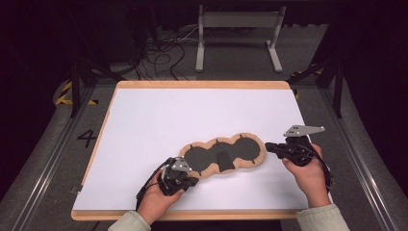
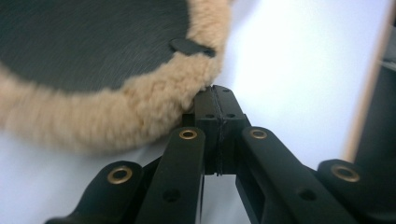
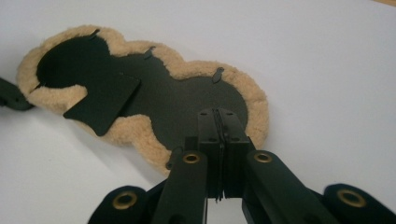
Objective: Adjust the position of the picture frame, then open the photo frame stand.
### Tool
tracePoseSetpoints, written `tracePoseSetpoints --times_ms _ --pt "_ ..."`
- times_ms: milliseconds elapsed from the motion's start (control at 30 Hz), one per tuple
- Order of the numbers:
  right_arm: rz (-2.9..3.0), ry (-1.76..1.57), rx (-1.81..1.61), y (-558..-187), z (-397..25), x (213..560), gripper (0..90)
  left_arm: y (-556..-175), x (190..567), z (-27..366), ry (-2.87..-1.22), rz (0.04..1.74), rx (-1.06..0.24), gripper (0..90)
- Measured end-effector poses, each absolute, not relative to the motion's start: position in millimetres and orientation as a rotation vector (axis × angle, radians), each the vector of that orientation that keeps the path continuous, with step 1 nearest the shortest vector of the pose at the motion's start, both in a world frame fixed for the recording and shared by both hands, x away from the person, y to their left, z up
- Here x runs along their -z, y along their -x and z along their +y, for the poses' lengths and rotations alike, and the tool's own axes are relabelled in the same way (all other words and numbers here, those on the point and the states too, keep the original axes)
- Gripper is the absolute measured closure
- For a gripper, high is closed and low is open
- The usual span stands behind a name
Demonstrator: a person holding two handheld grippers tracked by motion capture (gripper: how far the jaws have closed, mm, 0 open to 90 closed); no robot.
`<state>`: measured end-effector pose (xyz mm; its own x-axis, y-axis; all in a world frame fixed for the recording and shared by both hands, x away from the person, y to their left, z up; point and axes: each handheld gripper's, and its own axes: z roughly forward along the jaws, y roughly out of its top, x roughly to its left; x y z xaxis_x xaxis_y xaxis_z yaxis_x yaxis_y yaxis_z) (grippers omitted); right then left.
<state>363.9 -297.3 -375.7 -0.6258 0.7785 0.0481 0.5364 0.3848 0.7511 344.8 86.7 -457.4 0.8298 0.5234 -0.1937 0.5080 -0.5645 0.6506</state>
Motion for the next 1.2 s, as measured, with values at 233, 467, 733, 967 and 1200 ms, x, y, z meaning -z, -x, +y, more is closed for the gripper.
tracePoseSetpoints --times_ms 233,467,733,967,1200 --pt "2.345 -1.174 -1.131 -366.2 -297.6 378.8 89.1 -367.5 460.7 93.3 -2.192 0.870 -0.072 89.1" --pt "2.358 -1.142 -1.104 -363.2 -290.4 378.6 89.0 -366.7 458.1 91.7 -2.182 0.861 -0.136 83.2" --pt "2.398 -1.092 -1.157 -349.7 -277.9 375.9 88.9 -357.7 429.4 105.7 -2.165 0.652 -0.179 76.0" --pt "2.418 -1.056 -1.142 -340.5 -268.2 377.9 88.3 -363.9 426.8 110.6 -2.129 0.694 -0.197 67.6" --pt "2.457 -0.977 -1.045 -337.8 -243.5 388.4 88.2 -369.7 426.1 125.8 -2.055 0.799 -0.226 59.9"
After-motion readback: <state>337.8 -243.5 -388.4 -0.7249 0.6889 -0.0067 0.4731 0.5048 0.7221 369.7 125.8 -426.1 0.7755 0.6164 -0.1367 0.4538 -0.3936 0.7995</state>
